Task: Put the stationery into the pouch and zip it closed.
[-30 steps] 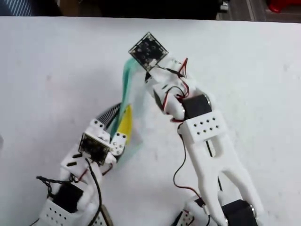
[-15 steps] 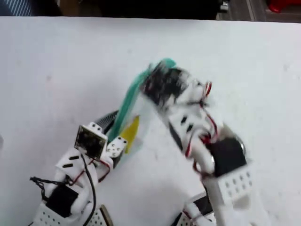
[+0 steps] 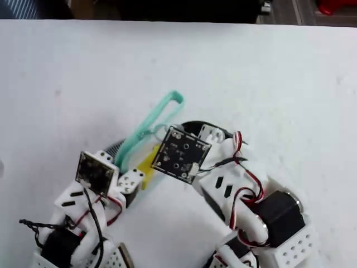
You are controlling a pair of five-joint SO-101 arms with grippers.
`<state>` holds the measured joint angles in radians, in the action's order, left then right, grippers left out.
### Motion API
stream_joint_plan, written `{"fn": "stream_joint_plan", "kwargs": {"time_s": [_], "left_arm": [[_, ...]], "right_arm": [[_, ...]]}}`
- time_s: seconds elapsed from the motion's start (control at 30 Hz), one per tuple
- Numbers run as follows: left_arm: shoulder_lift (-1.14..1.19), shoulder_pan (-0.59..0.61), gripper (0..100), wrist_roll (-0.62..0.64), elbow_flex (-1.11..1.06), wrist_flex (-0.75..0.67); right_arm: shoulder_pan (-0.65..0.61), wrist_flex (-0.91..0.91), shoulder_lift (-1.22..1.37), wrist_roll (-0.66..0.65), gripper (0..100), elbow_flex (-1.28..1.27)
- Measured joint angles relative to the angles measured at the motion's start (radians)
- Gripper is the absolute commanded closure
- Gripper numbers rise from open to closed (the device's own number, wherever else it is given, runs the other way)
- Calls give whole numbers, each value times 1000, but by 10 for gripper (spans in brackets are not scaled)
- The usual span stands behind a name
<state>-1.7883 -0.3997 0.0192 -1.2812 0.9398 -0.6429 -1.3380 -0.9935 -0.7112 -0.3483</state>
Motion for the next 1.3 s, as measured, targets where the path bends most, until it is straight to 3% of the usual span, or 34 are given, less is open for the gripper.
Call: {"fn": "stream_joint_plan", "kwargs": {"time_s": [0.07,0.27,0.57,0.67,0.87,1.1,1.3], "left_arm": [[0,0,982,0,0,0],[17,0,978,2,-5,-31],[20,64,980,0,-261,-574],[18,94,980,-2,-285,-651],[20,75,978,-23,-368,-635],[-2,-68,977,-144,-364,-543],[-2,-89,977,-161,-361,-522]], "right_arm": [[23,2,0,-3,981,0],[89,86,0,-3,981,0],[44,124,2,0,981,0],[41,124,0,0,981,-18],[43,124,0,0,977,-153],[3,124,0,0,967,-253],[-84,89,0,9,759,-265]]}}
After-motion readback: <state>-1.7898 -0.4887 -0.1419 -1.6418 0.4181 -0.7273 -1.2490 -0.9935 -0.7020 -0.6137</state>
